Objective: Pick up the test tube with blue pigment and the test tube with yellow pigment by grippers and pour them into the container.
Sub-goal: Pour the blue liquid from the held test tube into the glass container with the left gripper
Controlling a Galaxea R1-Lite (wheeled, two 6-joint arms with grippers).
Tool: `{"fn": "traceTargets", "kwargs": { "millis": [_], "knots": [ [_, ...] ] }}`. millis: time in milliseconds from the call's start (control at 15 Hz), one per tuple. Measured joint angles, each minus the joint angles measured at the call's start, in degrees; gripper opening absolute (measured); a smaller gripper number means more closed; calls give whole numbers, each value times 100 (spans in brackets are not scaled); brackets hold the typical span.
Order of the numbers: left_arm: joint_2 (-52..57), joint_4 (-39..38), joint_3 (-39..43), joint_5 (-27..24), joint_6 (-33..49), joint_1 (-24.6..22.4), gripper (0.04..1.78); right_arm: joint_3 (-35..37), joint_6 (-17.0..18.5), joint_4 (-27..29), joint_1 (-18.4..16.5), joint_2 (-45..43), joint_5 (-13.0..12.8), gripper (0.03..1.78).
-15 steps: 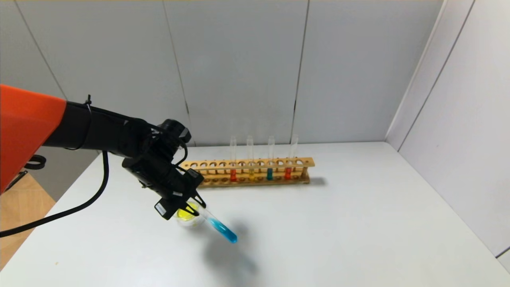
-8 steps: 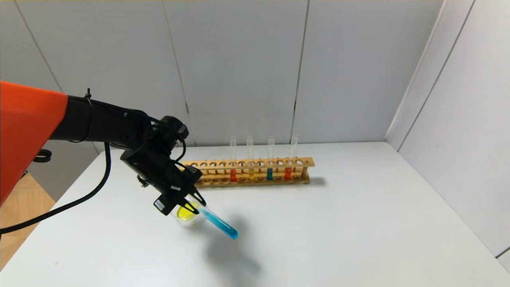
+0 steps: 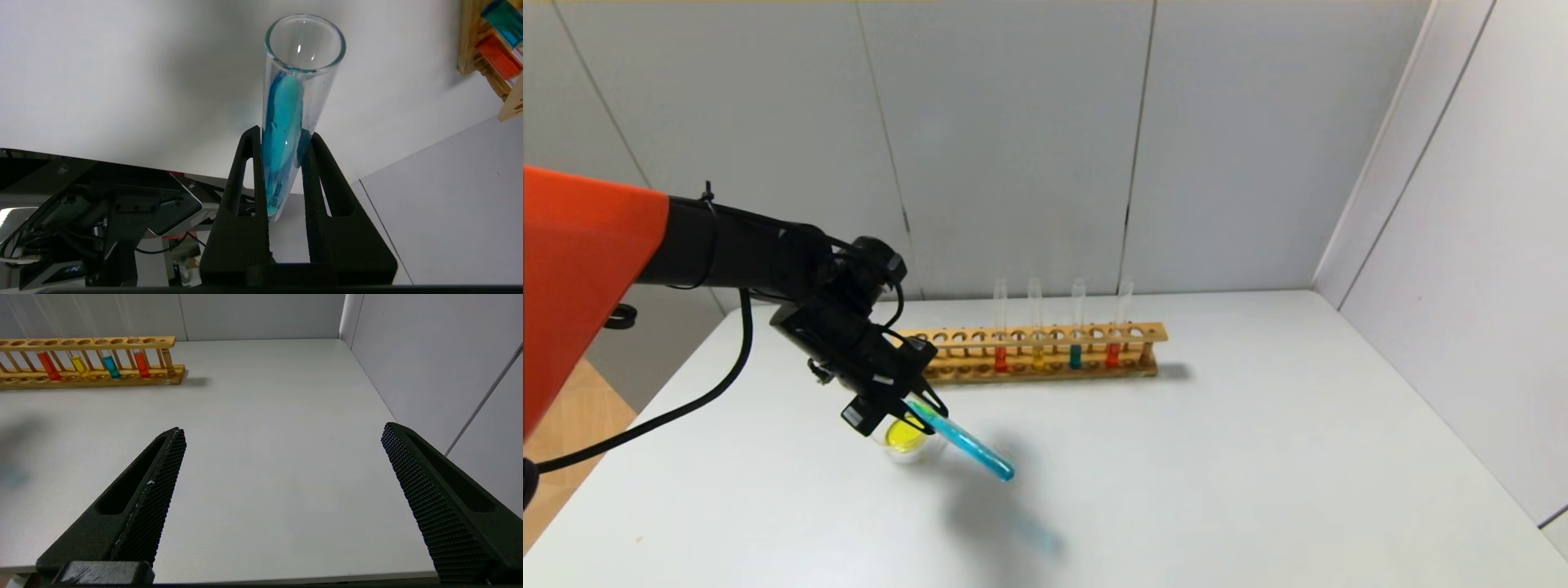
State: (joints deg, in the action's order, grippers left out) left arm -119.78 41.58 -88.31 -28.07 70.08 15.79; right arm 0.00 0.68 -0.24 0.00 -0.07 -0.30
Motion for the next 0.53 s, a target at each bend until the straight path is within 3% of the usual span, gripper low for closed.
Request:
{"fn": "traceTargets", "kwargs": {
  "millis": [533],
  "knots": [
    [-94, 188, -151, -146, -11, -30, 30, 0, 2, 0, 0, 0, 0, 175]
  ]
}}
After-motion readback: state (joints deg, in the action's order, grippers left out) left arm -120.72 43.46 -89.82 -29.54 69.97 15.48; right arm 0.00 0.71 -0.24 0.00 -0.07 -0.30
